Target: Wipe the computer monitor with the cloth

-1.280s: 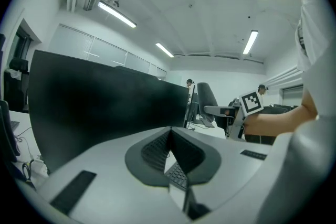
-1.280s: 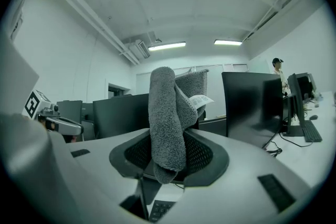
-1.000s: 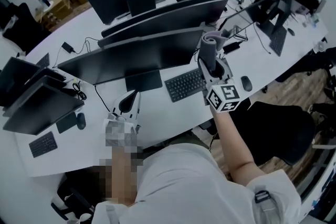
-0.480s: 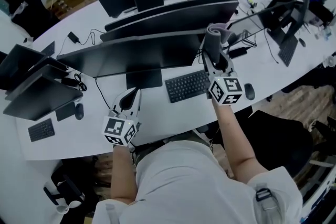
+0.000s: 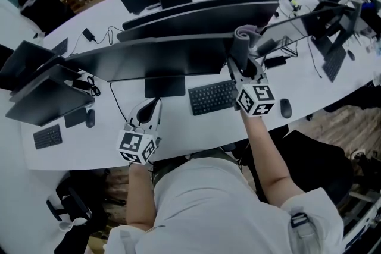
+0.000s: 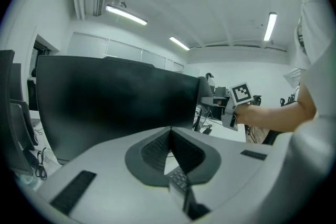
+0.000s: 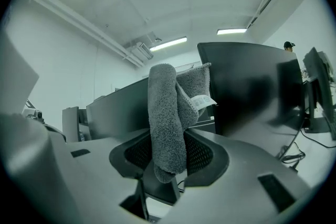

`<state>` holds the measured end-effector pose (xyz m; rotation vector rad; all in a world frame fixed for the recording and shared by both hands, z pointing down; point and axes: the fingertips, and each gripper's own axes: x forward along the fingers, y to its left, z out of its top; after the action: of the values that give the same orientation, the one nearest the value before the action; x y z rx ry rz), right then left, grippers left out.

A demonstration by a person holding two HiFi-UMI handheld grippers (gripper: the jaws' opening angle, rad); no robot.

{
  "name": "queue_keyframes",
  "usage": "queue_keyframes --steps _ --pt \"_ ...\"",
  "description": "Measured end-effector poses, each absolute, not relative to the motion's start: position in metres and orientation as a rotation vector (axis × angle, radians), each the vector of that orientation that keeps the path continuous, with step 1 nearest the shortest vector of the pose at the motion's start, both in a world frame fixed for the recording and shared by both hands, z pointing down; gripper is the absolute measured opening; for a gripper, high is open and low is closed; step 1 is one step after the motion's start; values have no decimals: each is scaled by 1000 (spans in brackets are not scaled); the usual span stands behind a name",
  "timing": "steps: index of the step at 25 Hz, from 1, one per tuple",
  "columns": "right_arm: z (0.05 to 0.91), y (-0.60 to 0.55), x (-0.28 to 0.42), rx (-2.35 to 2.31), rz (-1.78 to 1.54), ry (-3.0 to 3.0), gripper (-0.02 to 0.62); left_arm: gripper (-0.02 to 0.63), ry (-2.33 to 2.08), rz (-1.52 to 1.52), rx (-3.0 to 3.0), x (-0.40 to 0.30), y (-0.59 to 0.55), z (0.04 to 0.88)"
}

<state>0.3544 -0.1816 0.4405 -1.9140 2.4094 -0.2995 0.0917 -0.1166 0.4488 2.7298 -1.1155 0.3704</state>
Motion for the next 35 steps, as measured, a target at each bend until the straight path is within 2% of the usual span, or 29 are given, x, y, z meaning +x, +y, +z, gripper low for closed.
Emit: queue_keyframes --steps 17,35 --pt "496 -182 351 -1915 -467 2536 155 3 -1152 423 2674 92 -111 467" --pt "609 -174 343 -2021 -779 2621 156 3 -1151 502 2546 59 -107 520"
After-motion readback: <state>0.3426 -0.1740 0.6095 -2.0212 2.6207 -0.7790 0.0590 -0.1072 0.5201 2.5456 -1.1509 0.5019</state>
